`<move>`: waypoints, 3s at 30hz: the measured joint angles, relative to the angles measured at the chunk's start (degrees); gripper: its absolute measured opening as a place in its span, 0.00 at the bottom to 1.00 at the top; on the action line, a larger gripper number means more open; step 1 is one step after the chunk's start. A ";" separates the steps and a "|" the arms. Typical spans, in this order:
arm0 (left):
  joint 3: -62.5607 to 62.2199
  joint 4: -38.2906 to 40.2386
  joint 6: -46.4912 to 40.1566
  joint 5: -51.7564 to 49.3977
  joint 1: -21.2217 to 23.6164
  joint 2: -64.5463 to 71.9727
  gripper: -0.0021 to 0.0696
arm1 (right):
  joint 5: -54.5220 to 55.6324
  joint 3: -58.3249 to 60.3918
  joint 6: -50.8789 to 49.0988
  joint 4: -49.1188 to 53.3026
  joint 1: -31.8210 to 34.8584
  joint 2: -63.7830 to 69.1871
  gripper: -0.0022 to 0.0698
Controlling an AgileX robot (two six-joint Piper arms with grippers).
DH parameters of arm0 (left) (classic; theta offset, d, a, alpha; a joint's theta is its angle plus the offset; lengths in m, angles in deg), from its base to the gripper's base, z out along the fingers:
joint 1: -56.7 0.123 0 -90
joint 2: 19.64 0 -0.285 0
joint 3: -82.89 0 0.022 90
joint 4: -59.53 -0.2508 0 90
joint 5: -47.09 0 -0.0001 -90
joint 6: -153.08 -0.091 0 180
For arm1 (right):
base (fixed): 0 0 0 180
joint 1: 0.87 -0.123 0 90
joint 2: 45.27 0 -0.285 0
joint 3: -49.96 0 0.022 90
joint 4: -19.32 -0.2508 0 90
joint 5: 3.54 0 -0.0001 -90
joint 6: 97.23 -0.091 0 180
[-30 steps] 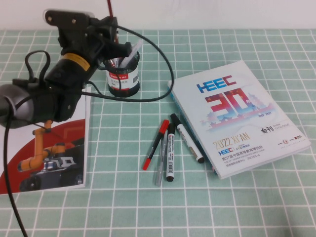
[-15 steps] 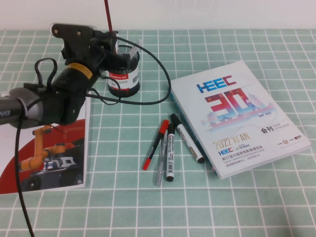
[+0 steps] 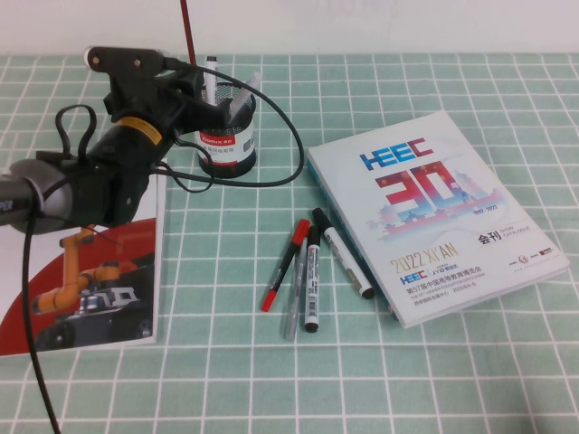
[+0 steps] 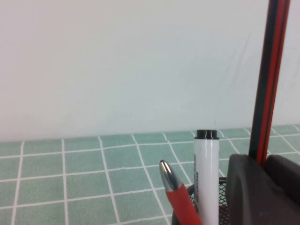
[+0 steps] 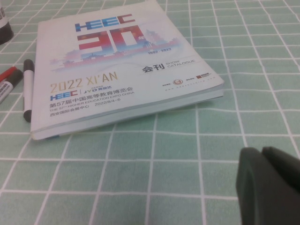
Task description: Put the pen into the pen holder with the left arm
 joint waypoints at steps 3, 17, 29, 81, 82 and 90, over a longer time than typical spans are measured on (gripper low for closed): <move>0.00 0.00 0.00 -0.15 0.00 0.00 0.07 | 0.00 0.00 0.00 0.00 0.00 0.00 0.00; 0.00 1.20 0.00 -0.47 0.00 -0.23 0.43 | 0.00 0.00 0.00 0.00 0.00 0.00 0.00; 0.00 1.96 -7.70 -13.86 0.00 -14.22 0.44 | 0.00 0.00 0.00 0.00 0.00 0.00 0.00; 53.55 -4.08 2.43 -52.09 5.17 -92.70 0.03 | 0.00 0.00 0.00 0.00 0.00 0.00 0.00; 54.93 -4.08 2.43 -51.60 6.89 -94.82 0.03 | 0.00 0.00 0.00 0.00 0.00 0.00 0.00; 66.96 3.17 -5.31 -46.46 14.19 -112.92 0.03 | 0.00 0.00 0.00 0.00 0.00 0.00 0.00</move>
